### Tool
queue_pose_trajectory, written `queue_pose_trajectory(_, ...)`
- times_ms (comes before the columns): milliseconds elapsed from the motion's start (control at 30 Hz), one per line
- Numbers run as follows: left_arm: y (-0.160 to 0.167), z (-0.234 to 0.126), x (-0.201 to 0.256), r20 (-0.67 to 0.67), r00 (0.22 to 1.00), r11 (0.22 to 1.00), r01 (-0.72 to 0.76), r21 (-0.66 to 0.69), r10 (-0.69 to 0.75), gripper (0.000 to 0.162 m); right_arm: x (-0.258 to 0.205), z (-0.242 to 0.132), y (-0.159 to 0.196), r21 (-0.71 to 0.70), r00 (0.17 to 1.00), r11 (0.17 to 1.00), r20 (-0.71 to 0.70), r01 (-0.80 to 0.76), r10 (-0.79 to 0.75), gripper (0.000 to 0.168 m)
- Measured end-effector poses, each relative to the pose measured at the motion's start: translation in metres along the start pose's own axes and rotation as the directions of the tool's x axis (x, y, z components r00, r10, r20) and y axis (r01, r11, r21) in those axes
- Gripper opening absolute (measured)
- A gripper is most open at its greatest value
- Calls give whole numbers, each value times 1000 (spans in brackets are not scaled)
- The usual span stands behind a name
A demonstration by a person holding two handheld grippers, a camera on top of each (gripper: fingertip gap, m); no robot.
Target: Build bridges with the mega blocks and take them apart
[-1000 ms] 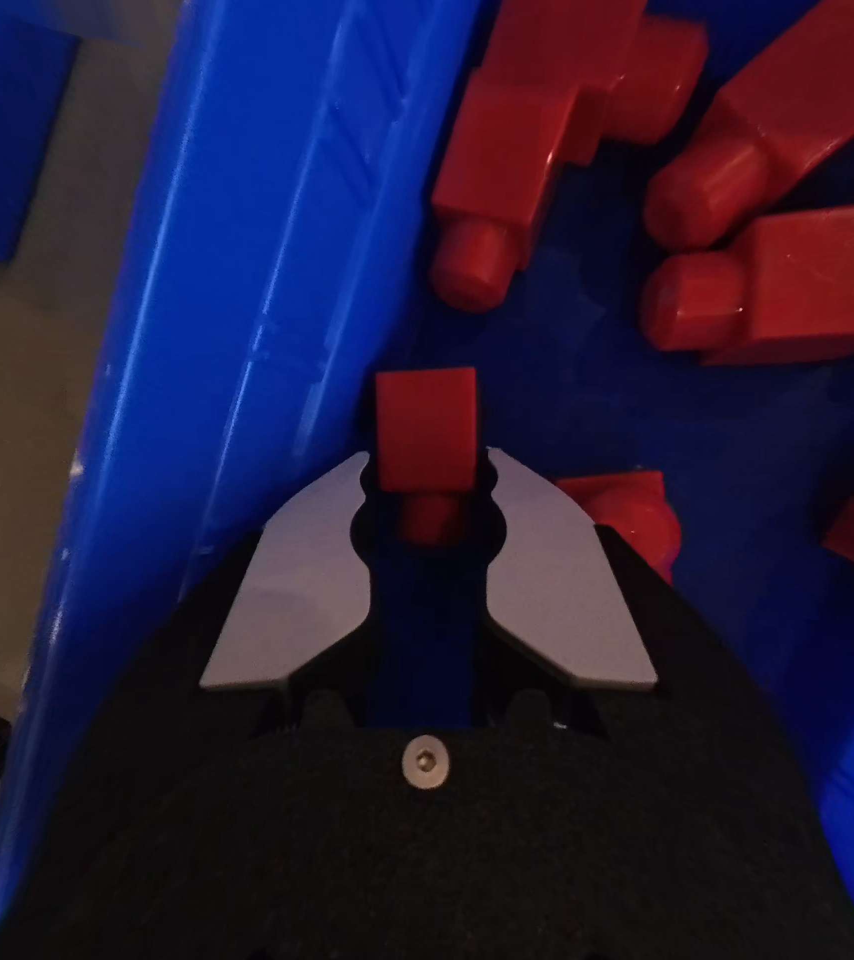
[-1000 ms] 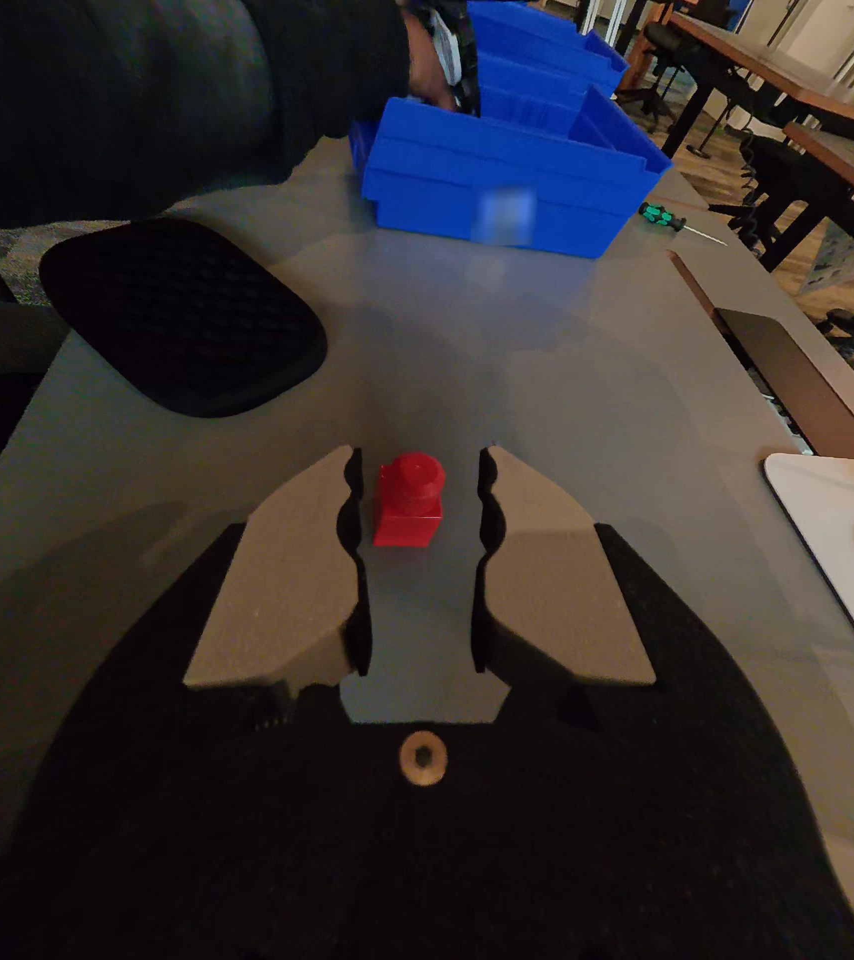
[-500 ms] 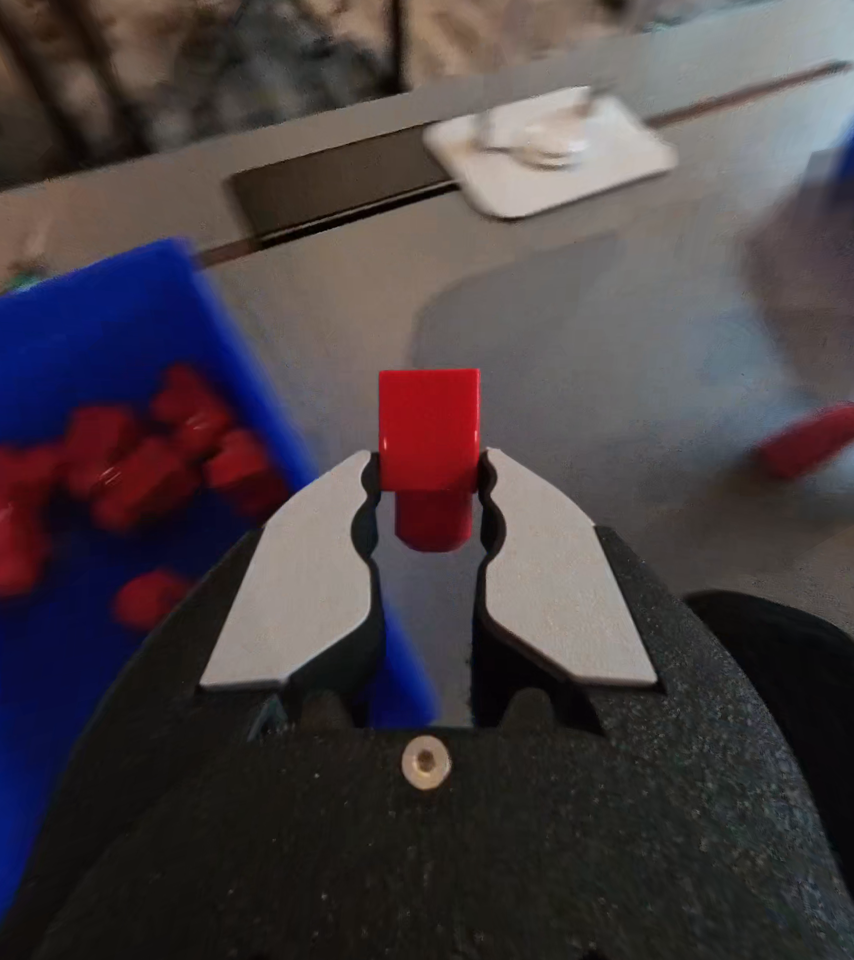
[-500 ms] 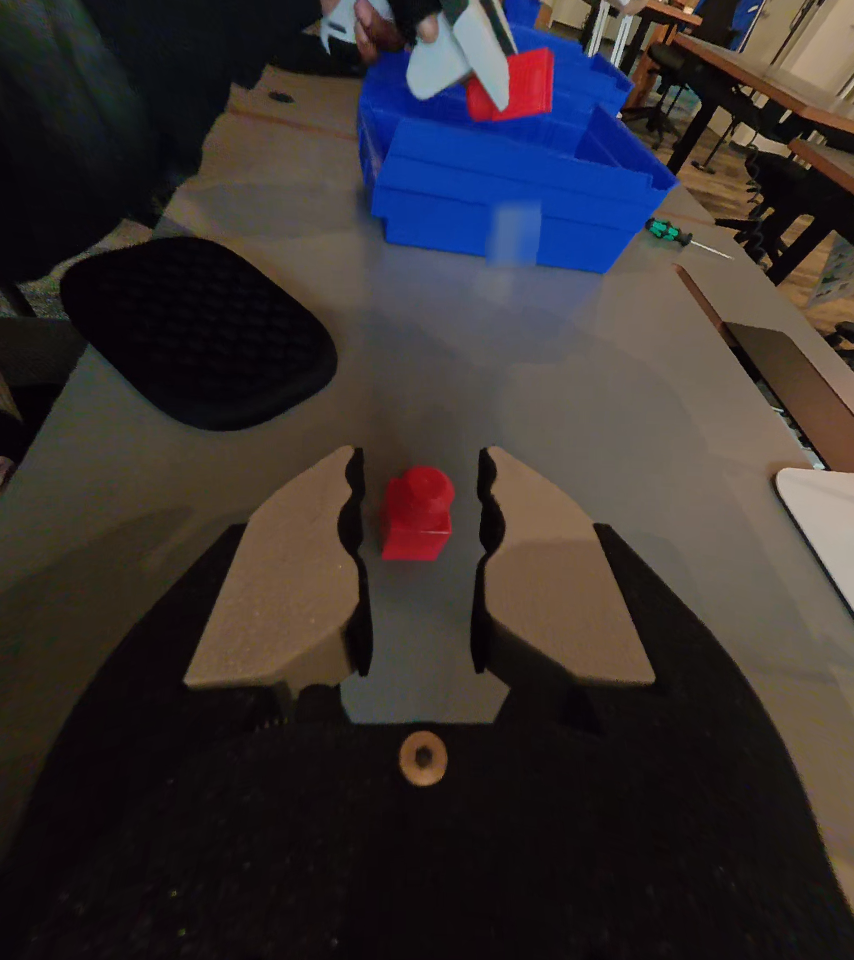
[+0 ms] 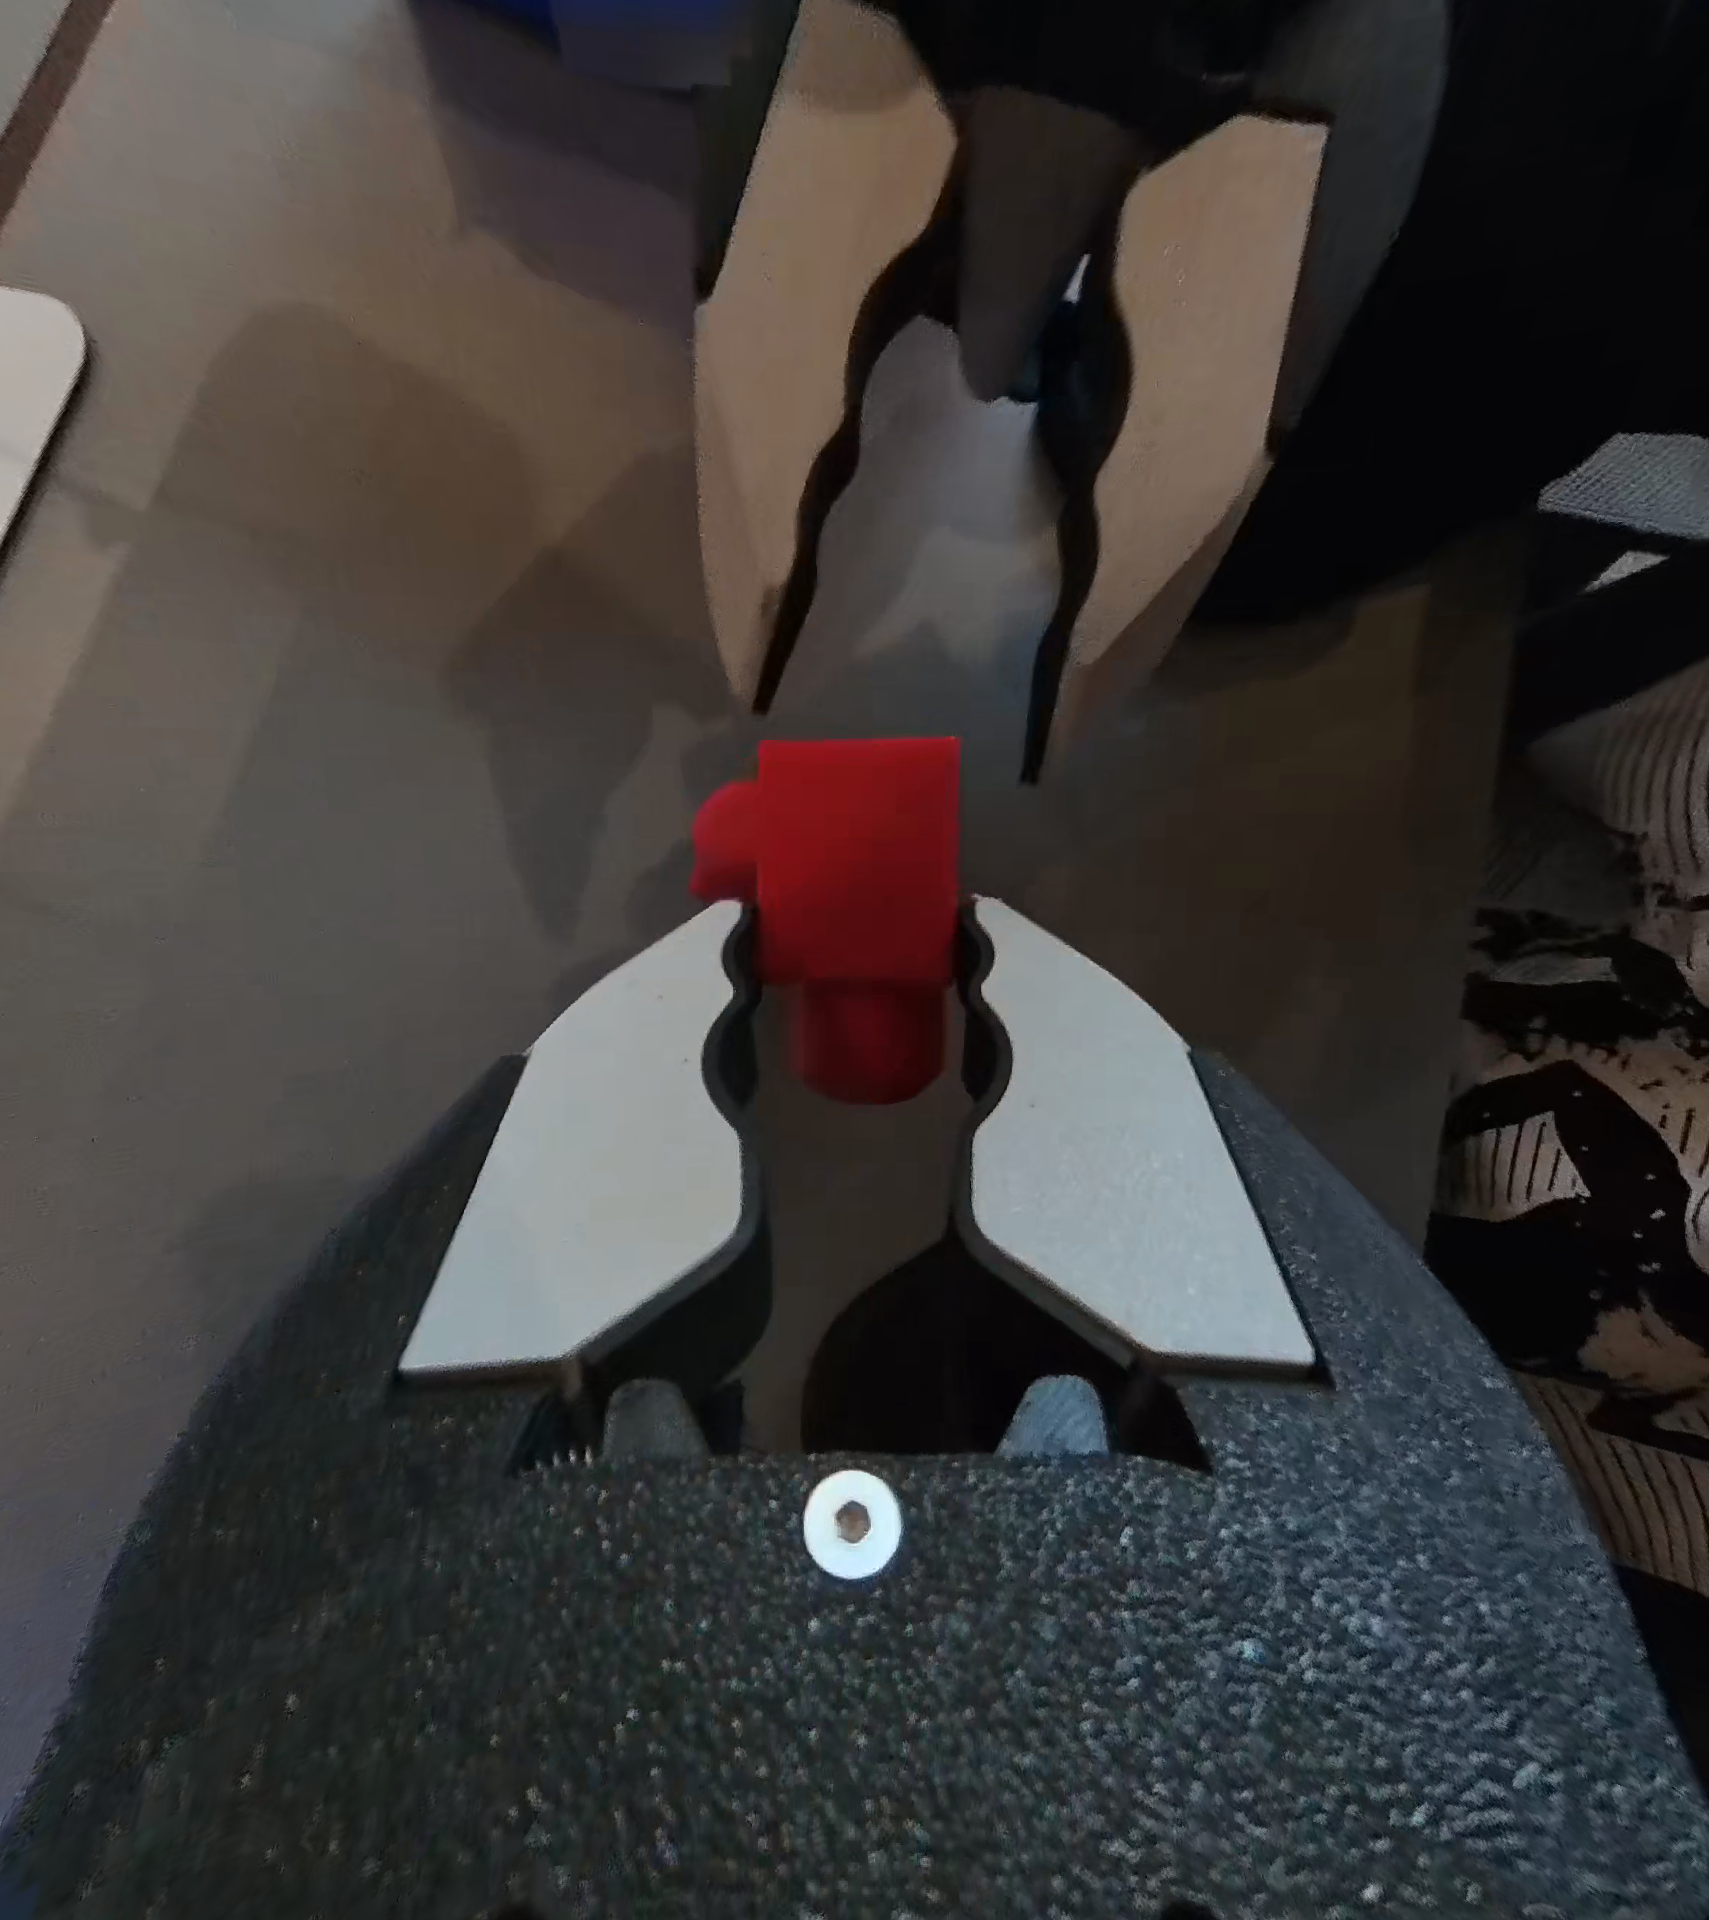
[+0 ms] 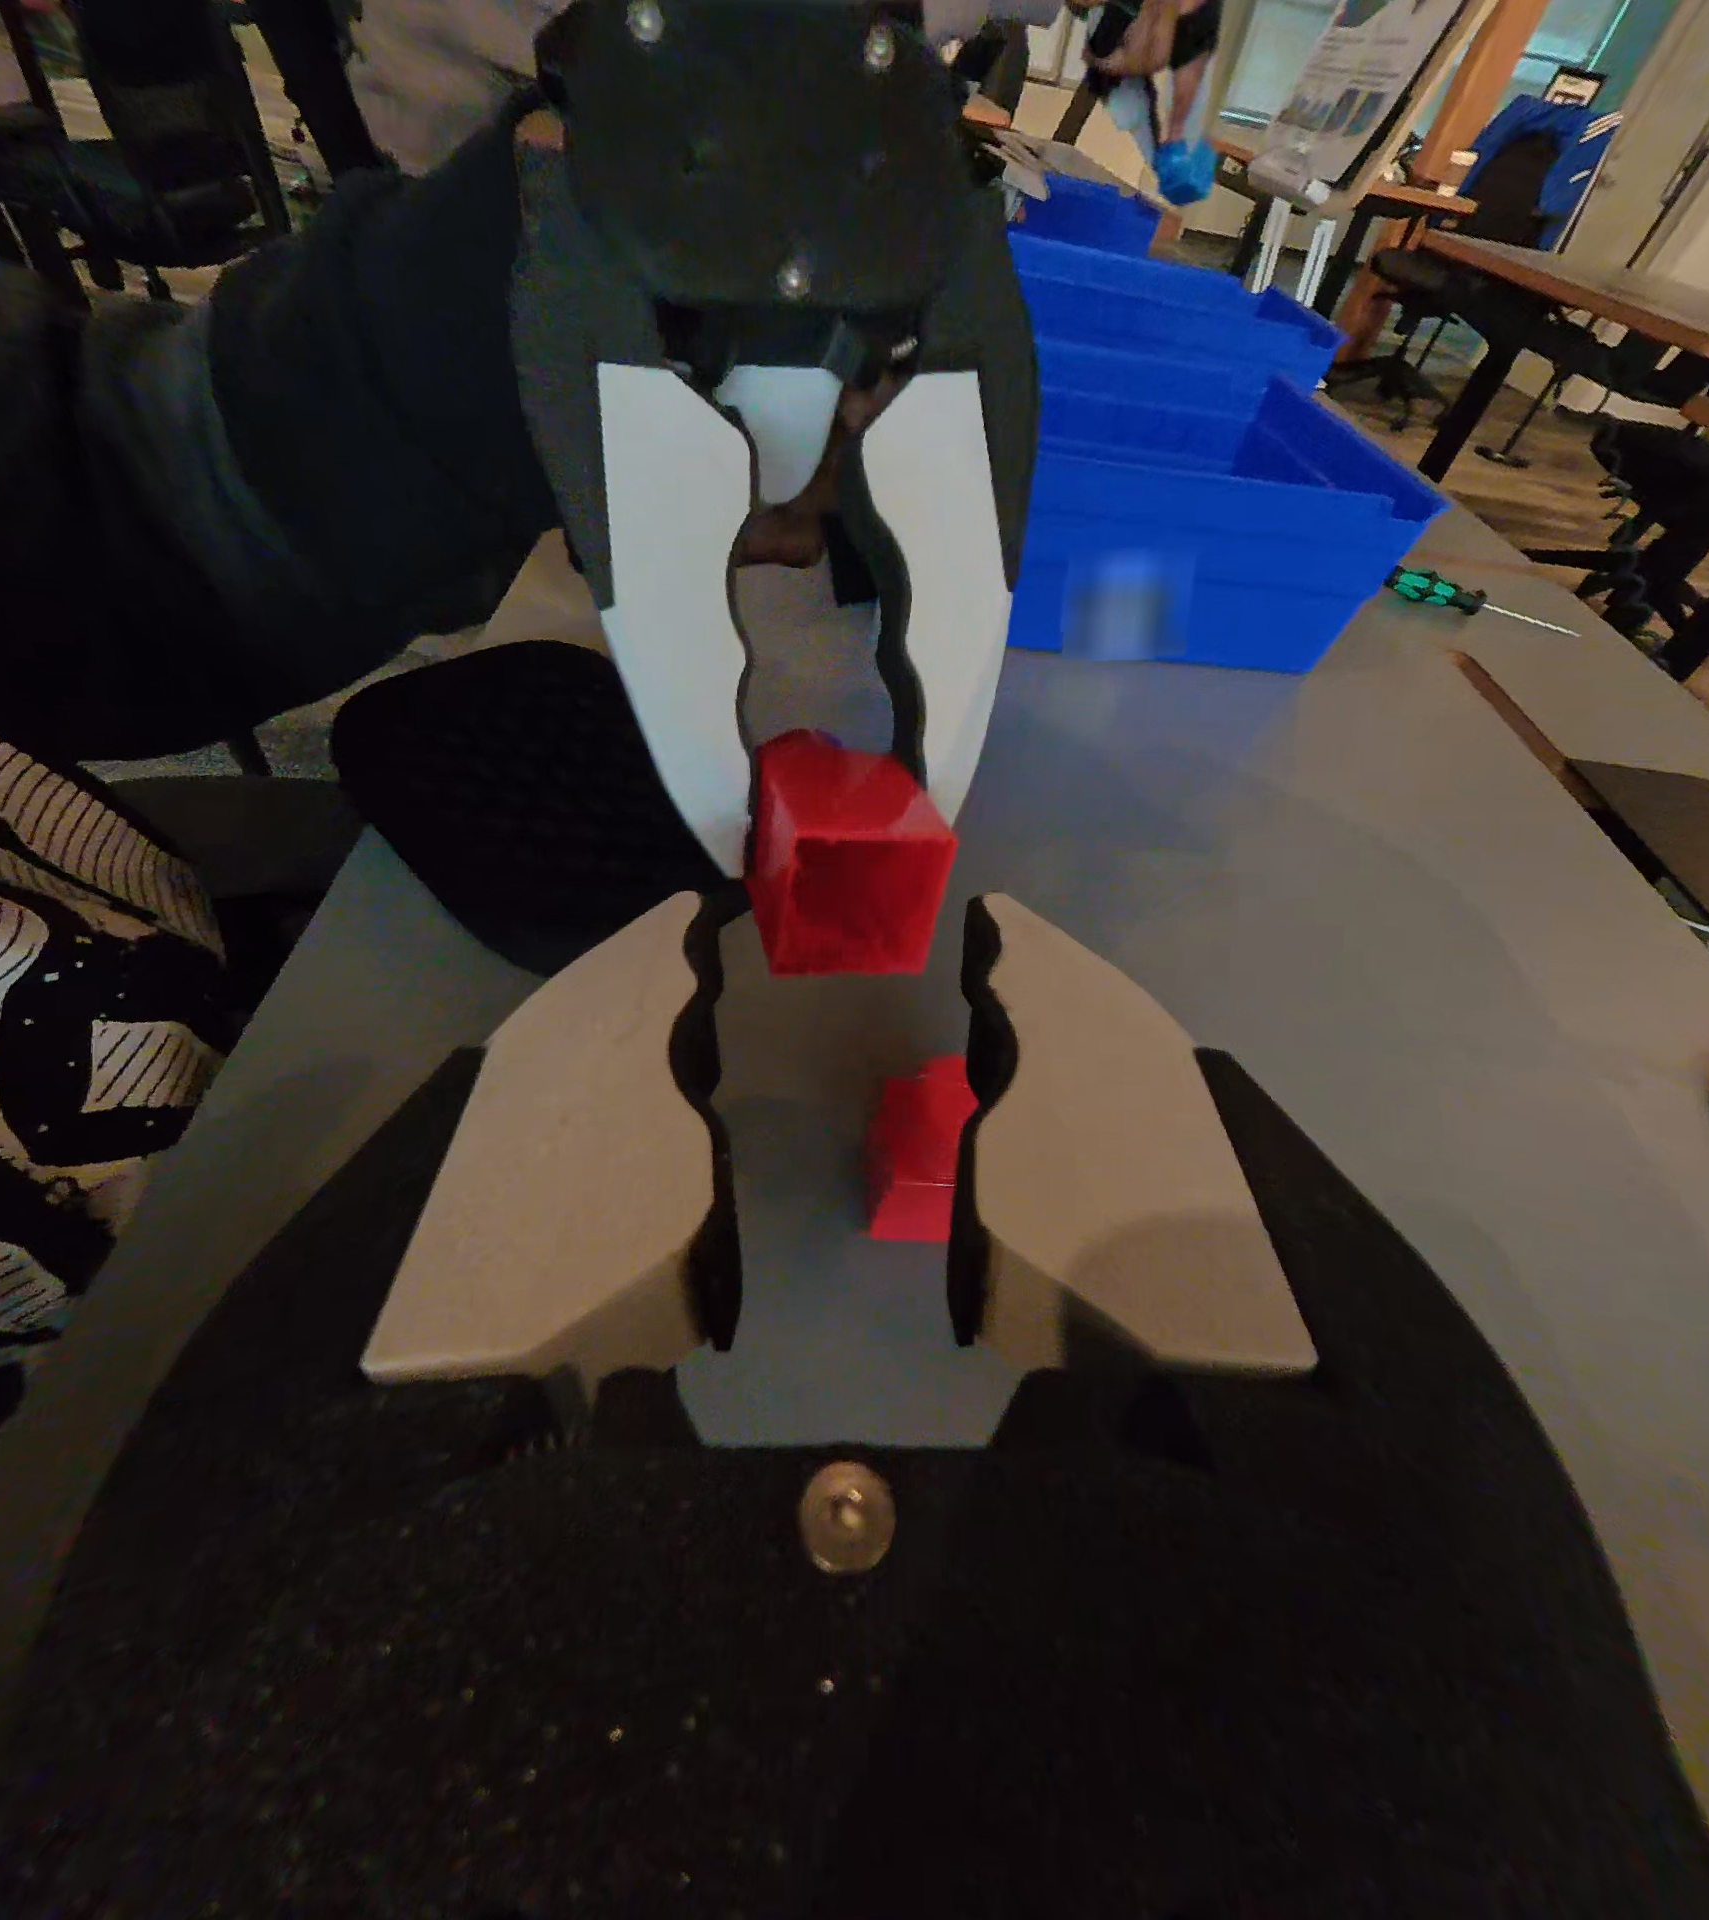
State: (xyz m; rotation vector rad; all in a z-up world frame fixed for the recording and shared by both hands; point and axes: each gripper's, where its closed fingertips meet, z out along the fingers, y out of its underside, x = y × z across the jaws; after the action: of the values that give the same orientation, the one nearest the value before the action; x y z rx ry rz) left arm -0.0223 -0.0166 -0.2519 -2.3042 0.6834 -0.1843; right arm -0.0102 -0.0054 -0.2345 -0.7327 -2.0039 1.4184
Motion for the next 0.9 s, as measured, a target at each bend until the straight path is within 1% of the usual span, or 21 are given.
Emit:
queue_pose_trajectory(133, -11, 5, 10, -33, 999, 999, -41, -5, 41, 37, -5, 2, 1, -15, 1000, 1000, 19, 21, -21, 44)
queue_pose_trajectory(200, -11, 6, 13, -44, 998, 998, -53, -15, 52, 37, -7, 2, 0, -12, 999, 1000, 22, 27, -26, 38)
queue_pose_trajectory(267, -13, 6, 14, -45, 998, 999, -50, -7, 49, 37, -8, 1, -2, -13, 999, 999, 25, 30, -29, 36)
queue_pose_trajectory(333, -20, 3, 12, -37, 999, 998, -27, 50, 29, 37, -6, -3, -9, 26, 1000, 999, 21, 21, -21, 36)
queue_pose_trajectory(367, -25, -1, 9, -15, 1000, 995, -10, 100, 11, 38, -2, -7, -14, 55, 1000, 998, 2, 11, -12, 35)
queue_pose_trajectory(400, -30, -7, 4, 10, 1000, 987, 14, 161, -16, 44, 2, -12, -21, 104, 1000, 995, -11, -8, 9, 35)
queue_pose_trajectory(433, -35, -14, 0, 31, 998, 972, 40, 233, -49, 53, 6, -19, -31, 177, 999, 983, -14, -41, 44, 35)
queue_pose_trajectory(467, -42, -22, -5, 46, 995, 944, 70, 321, -90, 59, 10, -28, -43, 267, 996, 960, -12, -81, 87, 35)
queue_pose_trajectory(500, -49, -31, -9, 47, 989, 899, 108, 425, -141, 60, 14, -38, -55, 360, 992, 925, 4, -122, 129, 35)
queue_pose_trajectory(533, -57, -41, -12, 25, 981, 830, 151, 537, -194, 62, 17, -47, -65, 442, 986, 883, 28, -159, 164, 35)
queue_pose_trajectory(600, -71, -58, -13, -71, 958, 651, 242, 719, -277, 62, 21, -60, -77, 548, 976, 810, 66, -209, 207, 35)
queue_pose_trajectory(633, -75, -63, -13, -124, 945, 572, 284, 770, -303, 62, 22, -63, -79, 573, 973, 789, 77, -223, 219, 35)
queue_pose_trajectory(667, -78, -64, -11, -170, 933, 512, 319, 798, -316, 62, 22, -64, -80, 586, 970, 776, 89, -235, 227, 35)
queue_pose_trajectory(700, -80, -64, -9, -206, 925, 472, 343, 812, -319, 63, 23, -63, -81, 594, 967, 765, 99, -247, 236, 35)
queue_pose_trajectory(767, -86, -60, -3, -253, 915, 428, 374, 823, -313, 65, 22, -63, -82, 613, 961, 743, 121, -268, 247, 35)
queue_pose_trajectory(867, -93, -51, 3, -280, 914, 428, 388, 816, -295, 65, 19, -60, -83, 616, 958, 735, 144, -284, 250, 35)
queue_pose_trajectory(900, -94, -50, 4, -276, 916, 428, 382, 819, -289, 63, 18, -59, -83, 612, 958, 738, 146, -285, 248, 35)
